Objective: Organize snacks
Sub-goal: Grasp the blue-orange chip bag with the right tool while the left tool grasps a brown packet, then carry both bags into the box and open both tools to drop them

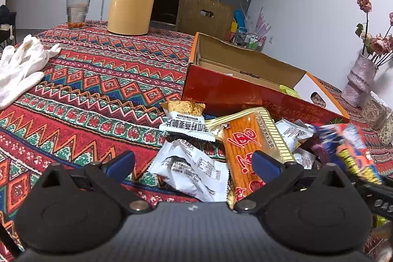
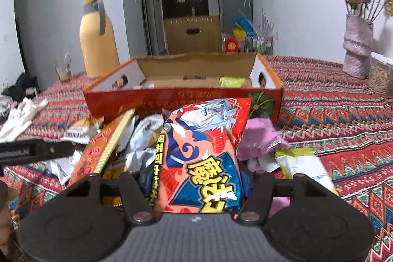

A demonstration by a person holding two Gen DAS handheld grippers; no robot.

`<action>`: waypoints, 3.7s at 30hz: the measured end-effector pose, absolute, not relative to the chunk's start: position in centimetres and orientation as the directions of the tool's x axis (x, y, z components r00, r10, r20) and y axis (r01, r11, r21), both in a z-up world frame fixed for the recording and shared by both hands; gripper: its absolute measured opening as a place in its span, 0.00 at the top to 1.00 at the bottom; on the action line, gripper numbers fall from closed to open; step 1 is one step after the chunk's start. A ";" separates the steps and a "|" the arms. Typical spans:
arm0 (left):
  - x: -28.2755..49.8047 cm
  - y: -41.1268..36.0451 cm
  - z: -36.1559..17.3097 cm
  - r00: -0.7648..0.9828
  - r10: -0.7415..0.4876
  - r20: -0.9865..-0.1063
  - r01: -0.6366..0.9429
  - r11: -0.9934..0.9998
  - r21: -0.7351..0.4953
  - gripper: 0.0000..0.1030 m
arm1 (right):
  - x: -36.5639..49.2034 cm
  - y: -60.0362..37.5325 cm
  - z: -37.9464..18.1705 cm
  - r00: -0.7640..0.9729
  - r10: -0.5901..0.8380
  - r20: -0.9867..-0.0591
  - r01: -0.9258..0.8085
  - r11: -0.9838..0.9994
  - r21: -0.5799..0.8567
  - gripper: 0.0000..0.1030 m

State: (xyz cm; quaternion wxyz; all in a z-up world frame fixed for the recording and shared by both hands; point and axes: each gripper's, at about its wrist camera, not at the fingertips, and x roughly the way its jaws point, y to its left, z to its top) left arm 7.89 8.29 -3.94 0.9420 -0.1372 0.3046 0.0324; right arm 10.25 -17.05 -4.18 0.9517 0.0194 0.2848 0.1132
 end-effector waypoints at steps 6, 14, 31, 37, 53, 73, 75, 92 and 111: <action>7.6 8.1 -2.8 0.803 -0.002 -0.597 -0.114 0.981 -0.156 0.00 | 9.6 -19.7 -2.9 0.858 0.209 -0.469 -0.167 0.977 0.132 0.41; 9.7 7.8 -3.7 0.734 0.082 -0.674 -0.041 0.996 0.076 0.00 | 9.6 -22.5 -3.5 0.867 0.192 -0.461 -0.117 0.976 0.185 0.41; 10.9 5.5 -5.2 0.719 0.032 -0.694 0.042 0.995 0.090 0.32 | 9.4 -23.9 -4.5 0.858 0.237 -0.456 -0.135 0.960 0.245 0.41; 9.8 5.5 -4.8 0.725 -0.039 -0.687 0.051 0.999 -0.003 0.80 | 9.5 -24.1 -4.7 0.851 0.255 -0.458 -0.148 0.955 0.257 0.41; 7.5 6.1 -2.7 0.793 -0.023 -0.609 -0.007 0.999 -0.047 0.80 | 8.3 -23.4 -4.0 0.857 0.289 -0.426 -0.194 0.948 0.253 0.41; 9.3 5.3 2.5 0.876 -0.018 -0.481 -0.027 0.996 -0.087 0.80 | 11.1 -22.1 -1.5 0.879 0.310 -0.362 -0.239 0.944 0.227 0.41; 9.8 5.2 2.9 0.882 -0.021 -0.470 -0.028 0.995 -0.096 0.80 | 11.8 -22.0 -1.0 0.883 0.308 -0.354 -0.239 0.945 0.226 0.41; 16.3 3.9 5.1 0.894 -0.044 -0.446 -0.015 0.991 -0.129 0.80 | 19.3 -20.4 2.6 0.904 0.293 -0.311 -0.240 0.951 0.197 0.41; 24.1 2.7 3.8 0.889 0.012 -0.458 -0.086 0.986 -0.141 0.80 | 27.5 -19.0 0.8 0.895 0.264 -0.359 -0.205 0.960 0.192 0.41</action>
